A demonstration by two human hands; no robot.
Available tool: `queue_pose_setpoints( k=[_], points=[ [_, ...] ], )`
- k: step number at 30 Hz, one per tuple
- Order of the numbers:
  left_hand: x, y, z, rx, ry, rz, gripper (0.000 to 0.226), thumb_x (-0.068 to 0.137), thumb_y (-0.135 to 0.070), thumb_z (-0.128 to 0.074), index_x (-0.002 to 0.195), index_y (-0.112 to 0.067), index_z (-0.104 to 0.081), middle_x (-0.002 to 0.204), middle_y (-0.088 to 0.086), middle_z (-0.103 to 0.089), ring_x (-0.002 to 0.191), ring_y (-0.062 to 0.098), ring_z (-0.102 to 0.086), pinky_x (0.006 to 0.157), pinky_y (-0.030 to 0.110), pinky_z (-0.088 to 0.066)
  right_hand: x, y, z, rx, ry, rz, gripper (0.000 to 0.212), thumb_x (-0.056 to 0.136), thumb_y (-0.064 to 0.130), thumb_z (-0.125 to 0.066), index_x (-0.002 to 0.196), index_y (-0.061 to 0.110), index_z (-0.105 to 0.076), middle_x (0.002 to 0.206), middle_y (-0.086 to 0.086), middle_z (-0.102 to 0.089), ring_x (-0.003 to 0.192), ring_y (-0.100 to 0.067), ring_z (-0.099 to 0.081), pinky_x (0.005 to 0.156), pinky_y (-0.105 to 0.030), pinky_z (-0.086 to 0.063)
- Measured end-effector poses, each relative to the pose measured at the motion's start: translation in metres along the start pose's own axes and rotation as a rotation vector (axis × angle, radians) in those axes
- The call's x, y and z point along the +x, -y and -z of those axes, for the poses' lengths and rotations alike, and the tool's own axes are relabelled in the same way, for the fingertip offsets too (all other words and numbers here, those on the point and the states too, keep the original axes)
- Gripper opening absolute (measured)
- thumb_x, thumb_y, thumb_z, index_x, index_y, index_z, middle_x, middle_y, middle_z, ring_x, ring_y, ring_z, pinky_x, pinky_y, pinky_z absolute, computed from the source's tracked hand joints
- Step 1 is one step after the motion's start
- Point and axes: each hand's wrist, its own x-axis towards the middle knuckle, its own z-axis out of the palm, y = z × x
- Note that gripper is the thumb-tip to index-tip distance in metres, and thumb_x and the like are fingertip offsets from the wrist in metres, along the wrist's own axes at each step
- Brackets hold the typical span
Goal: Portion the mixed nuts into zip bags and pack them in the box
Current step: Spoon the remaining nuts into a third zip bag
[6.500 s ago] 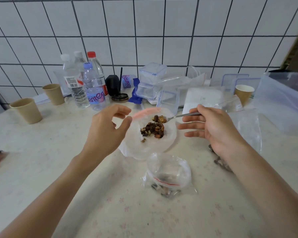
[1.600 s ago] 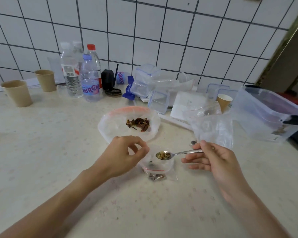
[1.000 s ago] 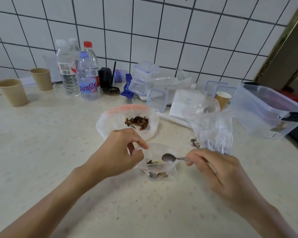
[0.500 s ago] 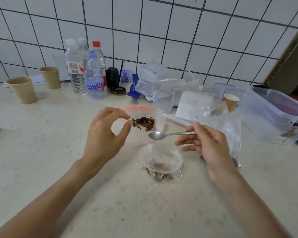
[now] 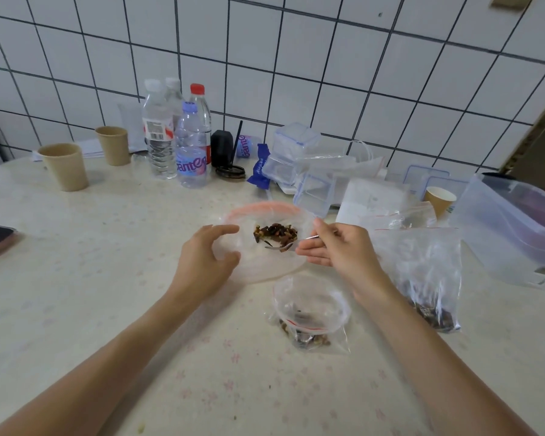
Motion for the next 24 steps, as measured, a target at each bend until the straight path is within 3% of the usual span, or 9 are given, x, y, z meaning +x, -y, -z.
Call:
queue_pose_setpoints(
  k=[4, 9, 13, 17, 24],
  points=[
    [-0.003, -0.010, 0.001, -0.007, 0.052, -0.060, 0.056, 0.086, -0.014, -0.075, 0.137, -0.034, -0.064, 0.120, -0.023, -0.054, 0.093, -0.006, -0.055, 0.081, 0.010, -0.041, 0.006, -0.009, -0.004, -0.041, 0.047, -0.008, 0.021, 0.103, 0.022, -0.063, 0.099, 0.004, -0.072, 0.090, -0.009, -0.081, 0.086, -0.020, -0.080, 0.077, -0.029, -0.064],
    [-0.007, -0.017, 0.000, -0.032, 0.107, -0.138, 0.066, 0.082, -0.009, -0.075, 0.142, -0.031, -0.060, 0.113, -0.020, -0.056, 0.090, 0.001, -0.059, 0.082, 0.025, -0.055, 0.012, -0.015, -0.014, 0.069, 0.048, -0.093, 0.021, 0.106, 0.017, -0.058, 0.106, -0.001, -0.069, 0.092, -0.011, -0.081, 0.090, -0.022, -0.079, 0.076, -0.026, -0.064],
    [-0.006, -0.017, 0.000, -0.056, 0.125, -0.127, 0.070, 0.080, -0.010, -0.078, 0.143, -0.031, -0.058, 0.115, -0.016, -0.057, 0.089, 0.003, -0.059, 0.084, 0.024, -0.054, 0.019, -0.015, -0.017, 0.137, 0.017, -0.162, 0.020, 0.105, 0.016, -0.059, 0.107, -0.002, -0.068, 0.094, -0.014, -0.080, 0.089, -0.023, -0.079, 0.074, -0.026, -0.064],
    [-0.004, -0.015, 0.000, -0.060, 0.111, -0.115, 0.071, 0.078, -0.014, -0.081, 0.142, -0.035, -0.058, 0.116, -0.017, -0.058, 0.088, -0.007, -0.056, 0.073, 0.007, -0.043, 0.026, -0.017, -0.013, 0.164, -0.065, -0.185, 0.015, 0.104, 0.009, -0.058, 0.103, -0.004, -0.067, 0.094, -0.017, -0.080, 0.087, -0.024, -0.080, 0.075, -0.028, -0.065],
    [-0.003, -0.011, -0.002, -0.049, 0.089, -0.113, 0.070, 0.081, -0.019, -0.081, 0.144, -0.035, -0.056, 0.121, -0.019, -0.055, 0.101, -0.007, -0.055, 0.080, 0.009, -0.042, 0.027, -0.023, -0.010, 0.026, -0.010, -0.123, 0.014, 0.104, 0.011, -0.059, 0.112, 0.003, -0.068, 0.094, -0.011, -0.080, 0.090, -0.020, -0.079, 0.085, -0.031, -0.062]
  ],
)
